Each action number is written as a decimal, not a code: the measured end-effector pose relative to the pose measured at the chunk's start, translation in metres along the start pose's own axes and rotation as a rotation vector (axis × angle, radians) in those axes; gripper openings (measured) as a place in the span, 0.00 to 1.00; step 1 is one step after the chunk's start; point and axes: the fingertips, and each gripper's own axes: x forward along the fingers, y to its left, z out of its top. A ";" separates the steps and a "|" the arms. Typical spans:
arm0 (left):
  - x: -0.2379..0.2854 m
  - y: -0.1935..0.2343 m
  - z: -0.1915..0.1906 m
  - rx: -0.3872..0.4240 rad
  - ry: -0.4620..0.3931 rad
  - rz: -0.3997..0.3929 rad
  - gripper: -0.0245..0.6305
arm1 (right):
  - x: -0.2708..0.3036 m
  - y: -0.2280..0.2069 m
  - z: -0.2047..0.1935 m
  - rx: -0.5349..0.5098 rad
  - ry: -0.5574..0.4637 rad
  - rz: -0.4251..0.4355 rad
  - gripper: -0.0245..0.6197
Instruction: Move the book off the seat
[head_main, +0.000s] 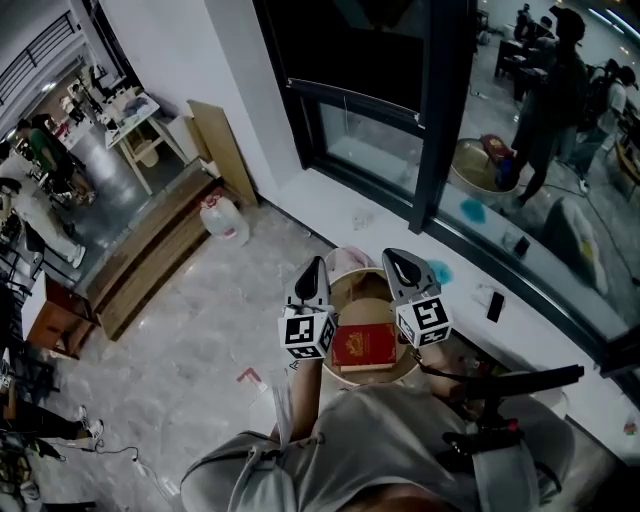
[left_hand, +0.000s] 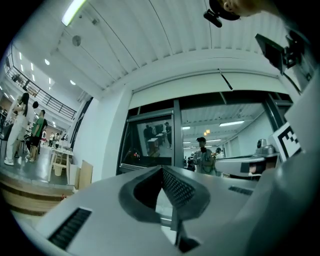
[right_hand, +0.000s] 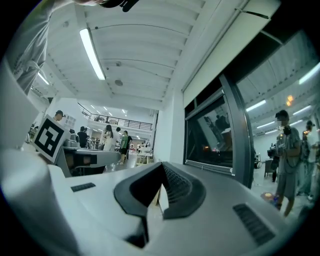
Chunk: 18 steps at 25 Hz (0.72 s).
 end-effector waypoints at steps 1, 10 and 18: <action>0.002 -0.002 -0.001 -0.005 0.002 -0.009 0.05 | 0.000 -0.001 0.000 0.004 -0.001 -0.003 0.06; -0.006 -0.002 -0.007 -0.066 0.003 -0.017 0.05 | -0.003 0.002 -0.001 0.004 0.004 0.006 0.06; -0.010 -0.009 -0.006 -0.131 -0.008 -0.050 0.05 | -0.009 0.004 -0.001 0.002 0.003 0.010 0.06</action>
